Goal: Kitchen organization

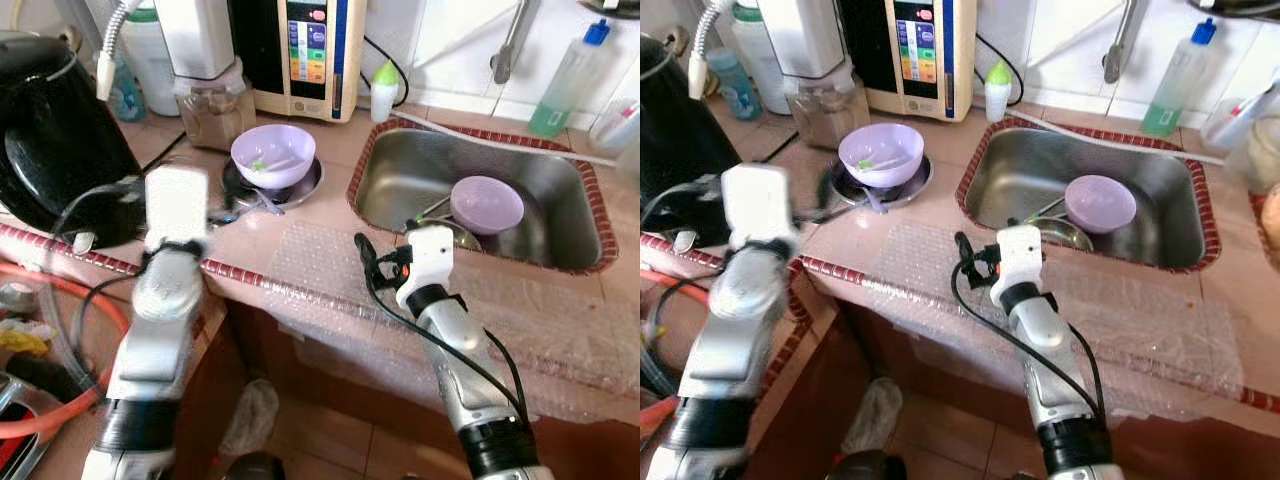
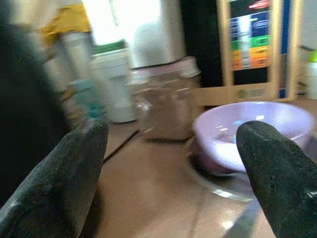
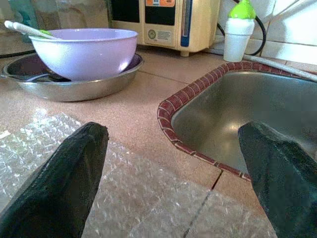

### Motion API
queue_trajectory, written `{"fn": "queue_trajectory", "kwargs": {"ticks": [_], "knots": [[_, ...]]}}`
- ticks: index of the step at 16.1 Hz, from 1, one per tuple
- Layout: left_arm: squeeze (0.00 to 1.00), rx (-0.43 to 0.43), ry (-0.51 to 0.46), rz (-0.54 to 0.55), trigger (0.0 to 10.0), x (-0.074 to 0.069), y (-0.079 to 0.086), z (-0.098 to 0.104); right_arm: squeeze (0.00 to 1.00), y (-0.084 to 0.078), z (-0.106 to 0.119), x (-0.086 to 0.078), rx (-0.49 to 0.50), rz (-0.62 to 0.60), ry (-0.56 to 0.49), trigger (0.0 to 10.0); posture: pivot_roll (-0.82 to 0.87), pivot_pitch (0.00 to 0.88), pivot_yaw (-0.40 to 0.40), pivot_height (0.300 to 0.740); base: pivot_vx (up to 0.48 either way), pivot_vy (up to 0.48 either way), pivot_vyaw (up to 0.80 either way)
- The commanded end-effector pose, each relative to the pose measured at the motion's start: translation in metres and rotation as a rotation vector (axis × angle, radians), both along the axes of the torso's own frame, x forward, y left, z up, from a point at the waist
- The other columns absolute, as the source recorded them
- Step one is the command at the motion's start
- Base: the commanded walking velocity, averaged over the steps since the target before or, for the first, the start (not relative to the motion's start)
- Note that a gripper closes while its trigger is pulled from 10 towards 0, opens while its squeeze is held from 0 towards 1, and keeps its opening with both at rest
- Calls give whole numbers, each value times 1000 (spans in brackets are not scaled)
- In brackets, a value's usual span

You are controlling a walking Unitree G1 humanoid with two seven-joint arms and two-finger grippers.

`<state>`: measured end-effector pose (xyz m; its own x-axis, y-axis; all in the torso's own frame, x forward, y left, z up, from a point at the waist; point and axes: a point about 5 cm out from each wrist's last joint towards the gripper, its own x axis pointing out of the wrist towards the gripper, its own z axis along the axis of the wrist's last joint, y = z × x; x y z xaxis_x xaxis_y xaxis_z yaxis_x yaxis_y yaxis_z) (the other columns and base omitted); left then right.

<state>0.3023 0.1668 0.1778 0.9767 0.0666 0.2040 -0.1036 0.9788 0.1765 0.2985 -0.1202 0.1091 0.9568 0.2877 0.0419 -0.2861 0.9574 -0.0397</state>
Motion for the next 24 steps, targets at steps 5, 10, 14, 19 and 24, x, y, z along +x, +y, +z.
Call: {"fn": "queue_trajectory", "kwargs": {"ticks": [5,10,14,19,24], "knots": [[0,-83,90,27,10000,-17,6,-37,0,8,-1,3,-4,42,4,10000,50,0,24,740,0,0,0],[0,-156,137,-43,10000,-8,-7,-54,0,2,-1,0,-13,33,4,10000,14,0,27,740,0,0,0],[0,-184,140,-100,10000,0,-15,-55,0,1,-1,-2,-14,26,3,10000,-1,0,34,740,0,0,0],[0,-188,178,-210,10000,5,-34,-62,0,4,0,-1,-10,27,-1,10000,1,0,36,740,0,0,0],[0,24,62,-271,10000,-4,-41,-50,0,2,-1,-2,-13,23,1,10000,0,0,41,740,0,0,0]]}}
